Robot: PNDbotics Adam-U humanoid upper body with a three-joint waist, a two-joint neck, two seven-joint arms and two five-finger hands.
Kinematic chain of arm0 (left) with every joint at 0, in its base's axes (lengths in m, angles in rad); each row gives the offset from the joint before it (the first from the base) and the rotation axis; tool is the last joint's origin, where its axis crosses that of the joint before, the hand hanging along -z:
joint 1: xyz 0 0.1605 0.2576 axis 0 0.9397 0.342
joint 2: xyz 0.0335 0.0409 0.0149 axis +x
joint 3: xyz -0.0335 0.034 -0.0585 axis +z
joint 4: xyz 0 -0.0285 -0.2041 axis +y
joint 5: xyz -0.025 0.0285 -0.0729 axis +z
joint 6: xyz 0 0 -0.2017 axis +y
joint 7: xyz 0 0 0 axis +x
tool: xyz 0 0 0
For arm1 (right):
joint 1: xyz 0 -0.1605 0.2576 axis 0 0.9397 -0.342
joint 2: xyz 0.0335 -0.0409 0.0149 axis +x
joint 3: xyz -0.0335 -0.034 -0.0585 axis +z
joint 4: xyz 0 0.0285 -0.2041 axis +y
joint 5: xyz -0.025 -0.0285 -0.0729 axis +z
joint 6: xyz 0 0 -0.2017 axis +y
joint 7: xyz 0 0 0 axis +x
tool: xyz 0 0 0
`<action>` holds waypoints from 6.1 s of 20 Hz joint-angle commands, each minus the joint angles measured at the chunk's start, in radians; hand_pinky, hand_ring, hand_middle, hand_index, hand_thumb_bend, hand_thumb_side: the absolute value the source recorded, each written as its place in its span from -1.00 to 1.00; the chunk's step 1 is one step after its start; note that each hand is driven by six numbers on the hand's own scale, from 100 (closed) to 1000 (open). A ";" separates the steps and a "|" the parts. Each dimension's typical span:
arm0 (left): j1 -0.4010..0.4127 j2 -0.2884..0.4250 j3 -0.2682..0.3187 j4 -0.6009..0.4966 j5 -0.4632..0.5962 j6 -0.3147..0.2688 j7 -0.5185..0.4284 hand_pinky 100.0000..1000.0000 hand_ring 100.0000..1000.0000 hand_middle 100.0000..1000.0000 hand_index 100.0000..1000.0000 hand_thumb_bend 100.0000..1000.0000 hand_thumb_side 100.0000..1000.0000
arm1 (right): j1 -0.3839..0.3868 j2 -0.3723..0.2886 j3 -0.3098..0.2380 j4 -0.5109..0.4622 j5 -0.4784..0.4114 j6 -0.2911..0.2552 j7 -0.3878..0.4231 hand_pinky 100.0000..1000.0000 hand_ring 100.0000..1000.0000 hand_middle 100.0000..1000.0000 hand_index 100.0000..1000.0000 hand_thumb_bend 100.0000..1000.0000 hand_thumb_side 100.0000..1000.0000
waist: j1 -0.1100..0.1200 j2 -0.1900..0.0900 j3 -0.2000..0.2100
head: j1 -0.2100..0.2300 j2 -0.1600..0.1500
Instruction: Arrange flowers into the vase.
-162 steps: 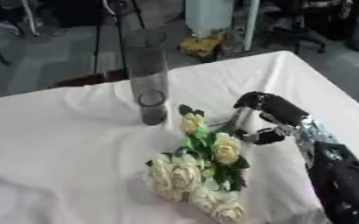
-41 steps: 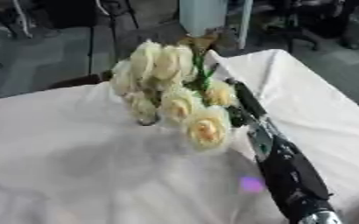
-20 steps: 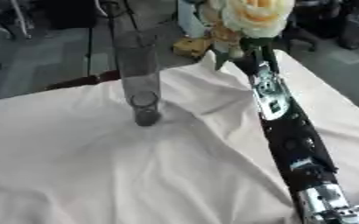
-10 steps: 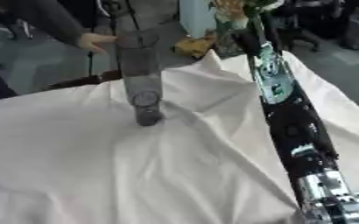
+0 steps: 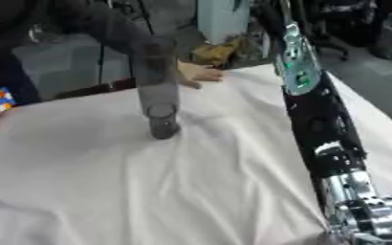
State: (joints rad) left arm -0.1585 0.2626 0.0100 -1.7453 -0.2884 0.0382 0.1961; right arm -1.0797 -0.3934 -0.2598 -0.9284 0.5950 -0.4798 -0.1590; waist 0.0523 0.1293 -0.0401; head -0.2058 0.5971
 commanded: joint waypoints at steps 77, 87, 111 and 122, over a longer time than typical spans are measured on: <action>-0.014 0.008 -0.016 -0.008 0.004 -0.006 -0.023 -0.12 0.31 0.15 0.38 -0.49 0.51 | -0.163 0.313 0.010 -0.263 -0.185 0.122 0.071 -1.00 -1.00 -1.00 -0.93 -1.00 1.00 | -0.009 -0.027 0.119 | -0.087 -0.054; -0.012 0.009 -0.015 -0.007 0.005 -0.006 -0.022 -0.12 0.31 0.15 0.38 -0.49 0.52 | -0.168 0.270 -0.019 -0.264 -0.164 0.146 0.047 -1.00 -1.00 -1.00 -0.93 -1.00 1.00 | -0.008 -0.024 0.118 | -0.083 -0.054; -0.017 0.001 -0.020 -0.008 0.011 -0.007 -0.031 -0.11 0.31 0.14 0.38 -0.50 0.52 | -0.133 0.239 -0.077 -0.286 -0.114 0.195 0.058 -1.00 -1.00 -1.00 -0.92 -1.00 1.00 | 0.016 -0.011 0.166 | -0.081 -0.070; -0.018 -0.007 -0.023 -0.010 0.016 -0.008 -0.035 -0.10 0.31 0.14 0.38 -0.50 0.52 | -0.112 0.208 -0.094 -0.293 -0.090 0.195 0.065 -1.00 -1.00 -1.00 -0.92 -1.00 1.00 | 0.029 0.000 0.221 | -0.094 -0.082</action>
State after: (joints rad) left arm -0.1626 0.2450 -0.0150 -1.7391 -0.2737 0.0313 0.1633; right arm -1.1725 -0.1581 -0.3496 -1.2000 0.4973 -0.2842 -0.0952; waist 0.0670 0.1279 0.1808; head -0.2974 0.5262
